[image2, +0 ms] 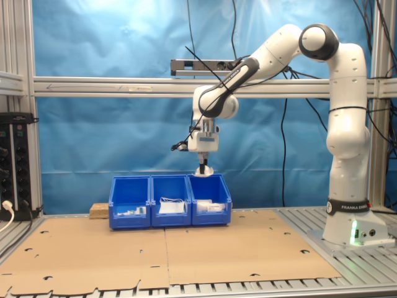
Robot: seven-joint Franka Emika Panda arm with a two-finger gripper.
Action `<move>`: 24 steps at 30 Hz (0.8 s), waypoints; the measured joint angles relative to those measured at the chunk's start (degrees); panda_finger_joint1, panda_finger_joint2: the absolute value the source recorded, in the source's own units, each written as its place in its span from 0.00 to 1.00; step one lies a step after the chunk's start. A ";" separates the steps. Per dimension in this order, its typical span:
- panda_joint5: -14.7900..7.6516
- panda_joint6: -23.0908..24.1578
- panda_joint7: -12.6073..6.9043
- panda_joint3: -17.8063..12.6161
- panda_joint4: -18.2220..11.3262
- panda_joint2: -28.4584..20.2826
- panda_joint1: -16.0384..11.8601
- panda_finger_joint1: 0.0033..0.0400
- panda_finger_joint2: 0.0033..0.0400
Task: Pick and place sorting task of medical equipment.
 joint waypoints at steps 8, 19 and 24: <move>-0.04 -0.22 0.00 -0.61 0.00 0.00 -0.14 0.05 0.05; -0.05 -0.57 0.00 -1.48 0.00 0.00 -0.35 0.05 0.05; -0.05 -0.66 0.00 -1.86 0.00 0.00 -0.37 0.05 0.05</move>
